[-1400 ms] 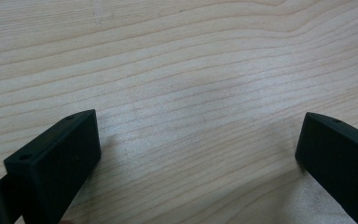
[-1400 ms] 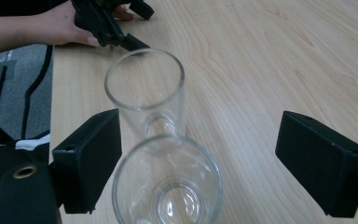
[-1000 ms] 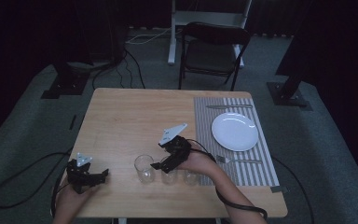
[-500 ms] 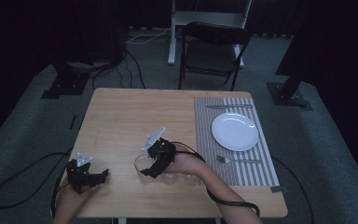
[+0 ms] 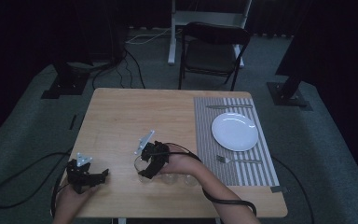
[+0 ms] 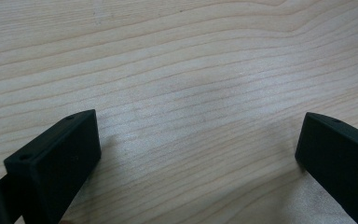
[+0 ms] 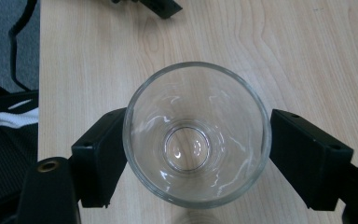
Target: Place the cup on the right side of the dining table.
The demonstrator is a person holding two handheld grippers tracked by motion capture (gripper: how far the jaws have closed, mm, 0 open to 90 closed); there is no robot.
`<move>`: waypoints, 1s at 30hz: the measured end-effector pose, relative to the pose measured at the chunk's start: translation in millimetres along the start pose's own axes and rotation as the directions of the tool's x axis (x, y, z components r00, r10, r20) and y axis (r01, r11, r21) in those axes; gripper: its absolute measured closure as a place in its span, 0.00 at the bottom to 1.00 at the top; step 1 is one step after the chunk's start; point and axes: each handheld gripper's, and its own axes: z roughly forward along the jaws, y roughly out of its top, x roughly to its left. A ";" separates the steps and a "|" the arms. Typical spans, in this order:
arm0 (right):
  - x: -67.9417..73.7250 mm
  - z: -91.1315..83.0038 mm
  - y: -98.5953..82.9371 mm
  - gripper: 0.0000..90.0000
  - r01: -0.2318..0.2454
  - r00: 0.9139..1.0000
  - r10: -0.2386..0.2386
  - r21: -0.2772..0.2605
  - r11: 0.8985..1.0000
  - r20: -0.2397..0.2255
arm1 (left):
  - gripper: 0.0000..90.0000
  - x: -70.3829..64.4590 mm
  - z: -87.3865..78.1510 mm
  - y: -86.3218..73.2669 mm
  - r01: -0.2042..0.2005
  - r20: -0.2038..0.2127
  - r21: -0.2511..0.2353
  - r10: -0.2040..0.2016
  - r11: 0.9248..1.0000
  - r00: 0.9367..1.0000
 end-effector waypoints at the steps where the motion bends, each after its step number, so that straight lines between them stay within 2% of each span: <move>1: 0.2 0.5 0.5 0.25 -0.002 1.000 0.002 0.005 1.000 0.004 | 0.00 0.0 0.0 0.0 0.000 0.000 0.000 0.000 1.000 1.000; 7: 5.0 5.1 3.3 0.30 0.013 1.000 -0.014 0.055 0.998 0.024 | 0.00 -0.1 0.1 0.0 0.002 0.000 -0.002 -0.002 1.000 1.000; 11: 5.5 6.5 4.4 0.30 0.015 1.000 -0.017 0.069 0.998 0.024 | 0.00 -0.1 0.1 0.0 0.002 0.000 -0.002 -0.002 1.000 1.000; 21: -0.2 4.4 3.0 0.31 -0.009 1.000 0.008 0.057 0.998 0.011 | 0.00 0.0 0.1 0.0 0.000 0.000 -0.001 0.000 1.000 1.000; 25: -4.6 -0.7 1.6 0.31 -0.024 0.999 0.024 0.034 0.999 0.023 | 0.00 0.0 0.1 0.0 0.000 0.000 -0.001 0.000 1.000 1.000; 28: -7.4 -2.6 0.3 0.31 -0.030 0.998 0.028 0.032 0.999 0.049 | 0.00 0.0 0.0 0.0 -0.001 0.000 0.000 0.001 1.000 1.000; 30: -9.2 -3.2 -0.4 0.31 -0.032 0.999 0.031 0.035 0.999 0.045 | 0.00 0.0 0.0 0.0 -0.001 0.000 0.000 0.001 1.000 1.000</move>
